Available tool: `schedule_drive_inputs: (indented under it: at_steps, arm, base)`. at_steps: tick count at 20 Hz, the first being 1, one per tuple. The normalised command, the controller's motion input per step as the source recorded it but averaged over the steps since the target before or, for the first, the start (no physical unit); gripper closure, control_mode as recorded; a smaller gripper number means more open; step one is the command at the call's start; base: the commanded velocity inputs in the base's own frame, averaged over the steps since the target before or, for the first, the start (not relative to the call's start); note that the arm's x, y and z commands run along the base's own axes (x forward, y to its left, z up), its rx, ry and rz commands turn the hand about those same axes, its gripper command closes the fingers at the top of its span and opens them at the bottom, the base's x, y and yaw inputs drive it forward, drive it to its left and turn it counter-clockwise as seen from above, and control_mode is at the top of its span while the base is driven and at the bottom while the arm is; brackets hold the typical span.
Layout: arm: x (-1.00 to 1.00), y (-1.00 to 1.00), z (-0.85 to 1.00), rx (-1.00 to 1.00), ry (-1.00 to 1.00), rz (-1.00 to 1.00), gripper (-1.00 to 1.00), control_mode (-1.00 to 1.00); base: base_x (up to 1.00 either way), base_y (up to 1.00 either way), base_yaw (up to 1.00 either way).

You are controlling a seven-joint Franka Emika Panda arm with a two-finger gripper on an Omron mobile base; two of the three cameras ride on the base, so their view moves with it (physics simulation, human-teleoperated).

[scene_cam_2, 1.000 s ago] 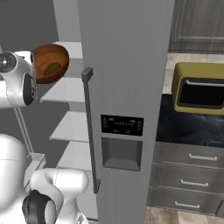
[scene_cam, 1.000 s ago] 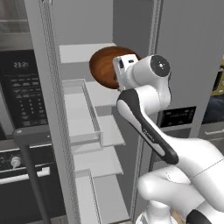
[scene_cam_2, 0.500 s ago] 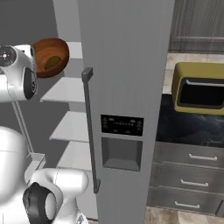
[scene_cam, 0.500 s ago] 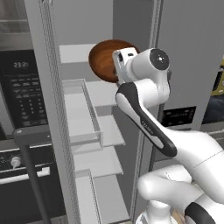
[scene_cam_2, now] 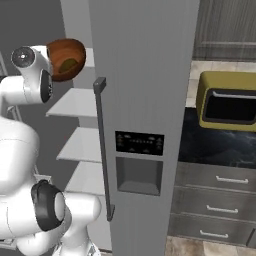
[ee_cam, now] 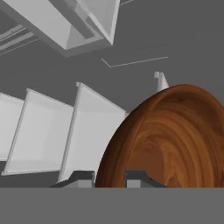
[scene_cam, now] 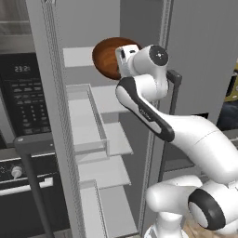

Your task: Move the mug from next to the sink to the open cabinet. Then, move the bowl with the avocado to the fridge to clear the area for faucet cleaning.

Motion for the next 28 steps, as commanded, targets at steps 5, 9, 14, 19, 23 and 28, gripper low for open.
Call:
schedule_drive_inputs:
  at_steps: [5,9,14,19,23,28]
  arm:
    - [0.29,0.07,0.02,0.0,0.01,0.0,1.0,-1.0]
    - [0.84,0.06,0.0,0.0,0.02,-0.04,1.0,-1.0]
    - [0.8,0.14,0.0,0.0,0.01,-0.1,1.0,-1.0]
    - [0.37,0.06,0.09,0.0,0.0,-0.06,1.0,-1.0]
    - [0.57,0.02,0.23,0.0,0.0,-0.06,1.0,-1.0]
    - [0.7,0.05,0.16,0.0,0.03,-0.04,1.0,-1.0]
  base:
    - [0.0,0.0,0.0]
    - [0.0,0.0,0.0]
    - [0.0,0.0,0.0]
    - [0.0,0.0,0.0]
    - [0.0,0.0,0.0]
    - [0.0,0.0,0.0]
